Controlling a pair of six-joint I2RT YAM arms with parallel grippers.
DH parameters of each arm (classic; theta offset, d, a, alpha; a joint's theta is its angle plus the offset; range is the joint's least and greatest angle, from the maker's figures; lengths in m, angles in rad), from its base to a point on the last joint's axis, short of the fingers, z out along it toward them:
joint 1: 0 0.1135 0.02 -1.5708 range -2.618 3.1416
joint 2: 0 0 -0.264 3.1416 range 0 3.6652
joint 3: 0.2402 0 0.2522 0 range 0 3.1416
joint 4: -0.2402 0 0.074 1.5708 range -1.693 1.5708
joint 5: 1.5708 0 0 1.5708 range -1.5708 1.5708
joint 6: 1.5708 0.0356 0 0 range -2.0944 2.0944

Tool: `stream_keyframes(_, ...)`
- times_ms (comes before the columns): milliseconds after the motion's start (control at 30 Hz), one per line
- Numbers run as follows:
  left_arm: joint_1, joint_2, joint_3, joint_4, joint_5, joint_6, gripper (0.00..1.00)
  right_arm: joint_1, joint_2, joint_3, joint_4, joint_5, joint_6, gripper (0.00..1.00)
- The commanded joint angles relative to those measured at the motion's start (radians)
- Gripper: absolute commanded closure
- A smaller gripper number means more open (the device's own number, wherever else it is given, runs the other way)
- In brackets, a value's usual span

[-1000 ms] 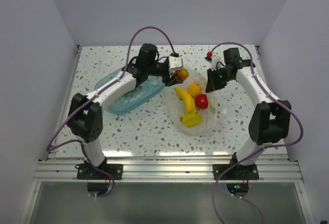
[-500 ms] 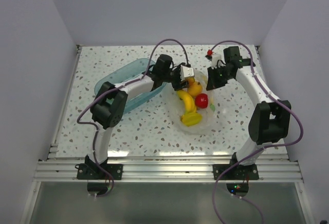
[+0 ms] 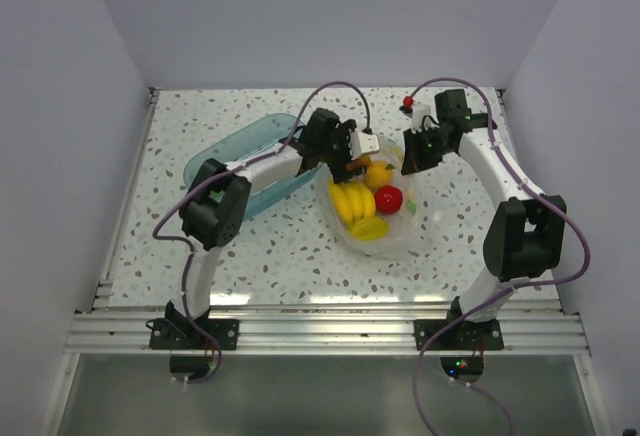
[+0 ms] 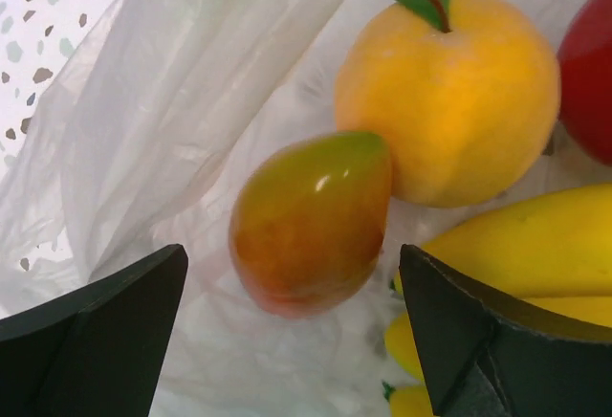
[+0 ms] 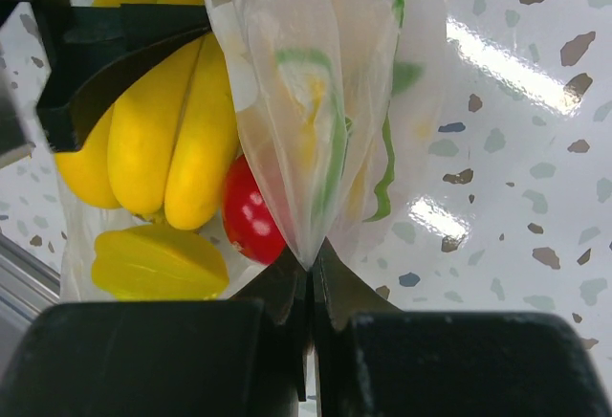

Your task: Place the fake fruits into the plastic bag and tie a complex knot

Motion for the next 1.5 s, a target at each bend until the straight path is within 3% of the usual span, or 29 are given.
stream_keyframes(0, 0.002, -0.189, 0.007, -0.044, 0.107, -0.076, 0.00, 0.002, -0.024, 0.001, 0.031, -0.008, -0.006, 1.00)
stream_keyframes(100, 0.001, -0.274, 0.058, -0.118, 0.185, -0.150, 0.00, 0.003, -0.018, -0.003, 0.036, -0.020, 0.005, 1.00)
stream_keyframes(267, 0.014, -0.421, 0.070, -0.258, 0.128, -0.152, 0.00, 0.003, -0.026, -0.005, 0.039, -0.026, 0.017, 1.00)
stream_keyframes(400, 0.111, -0.531, 0.024, -0.441, 0.097, -0.093, 0.00, 0.002, -0.030, -0.005, 0.028, -0.038, 0.013, 1.00)
stream_keyframes(500, 0.276, -0.588, -0.040, -0.539, 0.068, -0.011, 0.00, 0.002, -0.036, -0.014, 0.031, -0.040, 0.011, 1.00)
stream_keyframes(633, 0.402, -0.615, -0.123, -0.628, -0.013, 0.190, 0.00, 0.003, -0.029, -0.017, 0.030, -0.043, 0.006, 1.00)
stream_keyframes(700, 0.506, -0.580, -0.178, -0.694, -0.038, 0.309, 0.00, 0.003, -0.024, -0.009, 0.025, -0.048, 0.009, 1.00)
stream_keyframes(867, 0.554, -0.474, -0.180, -0.724, -0.093, 0.396, 0.00, 0.003, -0.023, -0.019, 0.027, -0.052, 0.016, 1.00)
stream_keyframes(1467, 0.565, -0.187, -0.171, -0.570, -0.194, 0.477, 0.01, 0.005, -0.004, -0.005, -0.002, -0.035, -0.004, 1.00)
